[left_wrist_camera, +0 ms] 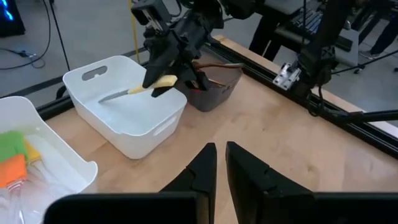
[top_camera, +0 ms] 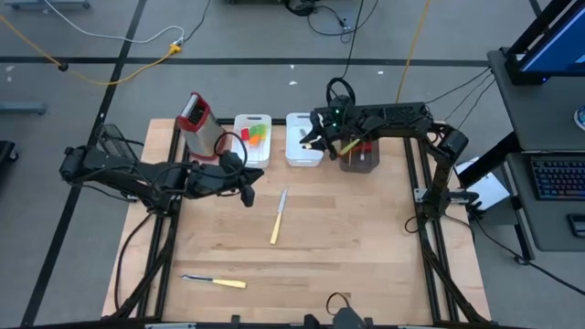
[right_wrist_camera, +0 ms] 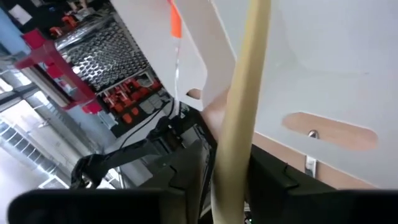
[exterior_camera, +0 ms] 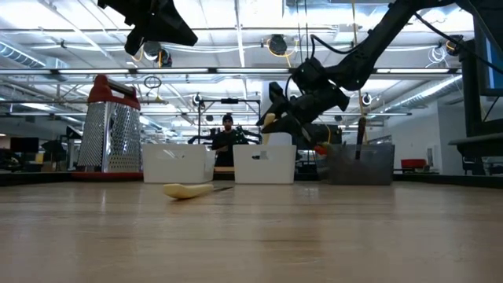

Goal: Pick & Place Kitchen Items
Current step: Put the top left knife into the right white bin

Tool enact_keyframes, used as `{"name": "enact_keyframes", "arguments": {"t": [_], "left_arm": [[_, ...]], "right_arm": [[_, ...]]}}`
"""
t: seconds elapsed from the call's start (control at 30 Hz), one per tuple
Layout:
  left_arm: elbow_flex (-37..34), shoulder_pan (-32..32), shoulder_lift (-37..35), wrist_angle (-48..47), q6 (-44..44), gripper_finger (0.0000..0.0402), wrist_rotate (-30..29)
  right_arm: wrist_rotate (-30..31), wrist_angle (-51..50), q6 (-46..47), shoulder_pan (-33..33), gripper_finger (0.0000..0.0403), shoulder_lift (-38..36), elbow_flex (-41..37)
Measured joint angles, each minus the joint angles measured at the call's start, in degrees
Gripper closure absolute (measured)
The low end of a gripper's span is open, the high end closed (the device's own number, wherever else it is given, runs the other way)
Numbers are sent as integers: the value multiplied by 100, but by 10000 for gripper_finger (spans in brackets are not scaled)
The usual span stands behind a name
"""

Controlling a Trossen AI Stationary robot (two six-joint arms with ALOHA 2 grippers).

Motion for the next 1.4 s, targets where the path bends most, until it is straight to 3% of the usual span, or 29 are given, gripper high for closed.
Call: {"name": "enact_keyframes", "arguments": {"t": [0.47, 0.67, 1.1, 1.4], "left_arm": [[2, 0, 0, 0, 44, 364, 150], [4, 0, 0, -13, 28, 364, 164], [4, 0, 0, -13, 24, 364, 164], [4, 0, 0, -24, 31, 364, 162]], "right_arm": [[11, 519, 225, -18, 267, -9, -2], [143, 502, 252, -76, 279, -10, -2], [-622, 430, 664, -64, 317, -11, -2], [-650, 64, 393, -70, 350, -127, 0]]}}
